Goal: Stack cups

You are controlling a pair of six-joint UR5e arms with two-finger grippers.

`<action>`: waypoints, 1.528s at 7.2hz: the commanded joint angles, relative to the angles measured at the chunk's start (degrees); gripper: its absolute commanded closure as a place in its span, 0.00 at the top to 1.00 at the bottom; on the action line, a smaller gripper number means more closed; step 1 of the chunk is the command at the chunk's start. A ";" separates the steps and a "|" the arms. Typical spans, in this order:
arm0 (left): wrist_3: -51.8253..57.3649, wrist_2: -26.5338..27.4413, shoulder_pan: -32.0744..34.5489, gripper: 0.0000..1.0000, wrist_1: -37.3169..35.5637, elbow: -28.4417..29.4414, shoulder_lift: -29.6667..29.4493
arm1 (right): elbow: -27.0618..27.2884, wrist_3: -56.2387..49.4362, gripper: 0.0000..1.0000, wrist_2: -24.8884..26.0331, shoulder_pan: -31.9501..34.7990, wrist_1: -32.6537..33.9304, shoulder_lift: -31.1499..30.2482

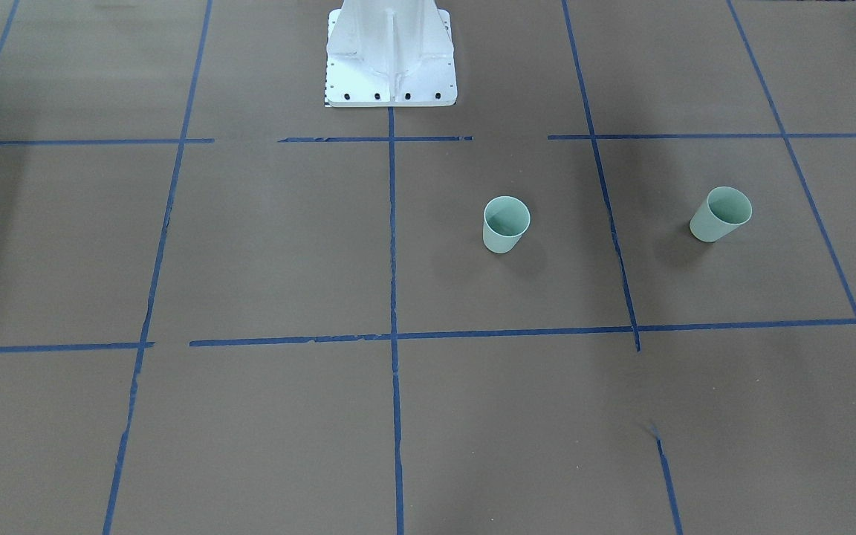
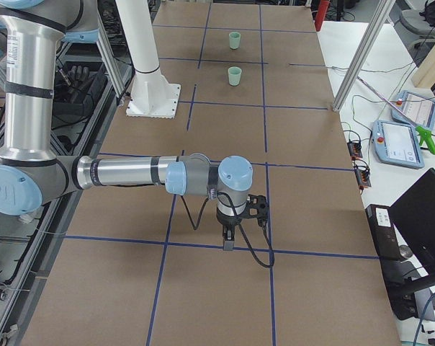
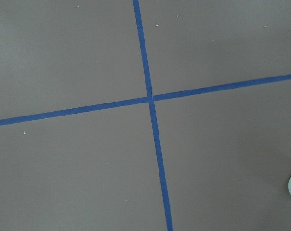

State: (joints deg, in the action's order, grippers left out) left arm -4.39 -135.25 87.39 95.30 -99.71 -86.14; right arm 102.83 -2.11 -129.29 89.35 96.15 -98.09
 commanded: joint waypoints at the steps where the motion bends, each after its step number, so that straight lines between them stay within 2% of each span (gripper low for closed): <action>1: -20.04 1.99 -8.51 1.00 12.64 -0.49 0.27 | 0.00 0.00 1.00 0.00 0.03 0.00 0.00; 3: -32.48 5.16 -15.72 1.00 21.04 -0.66 1.06 | 0.00 0.00 1.00 0.00 0.03 0.00 0.00; 4: -37.92 8.65 -19.50 1.00 26.29 -0.75 2.37 | 0.00 0.00 1.00 0.00 0.03 0.00 0.00; 5: -41.72 8.95 -22.41 1.00 30.34 -0.75 3.86 | 0.00 0.00 1.00 0.00 -0.06 0.00 0.00; 10: -44.04 10.54 -29.90 0.97 31.70 -0.58 6.77 | 0.00 0.00 1.00 0.00 0.03 0.00 0.00; 11: -44.30 10.45 -29.99 0.72 31.70 -0.57 6.78 | 0.00 0.00 1.00 0.00 0.03 0.00 -0.08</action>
State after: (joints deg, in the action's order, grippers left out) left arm -48.48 -124.72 57.95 126.99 -100.31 -79.66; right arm 102.83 -2.11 -129.29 89.35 96.15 -98.10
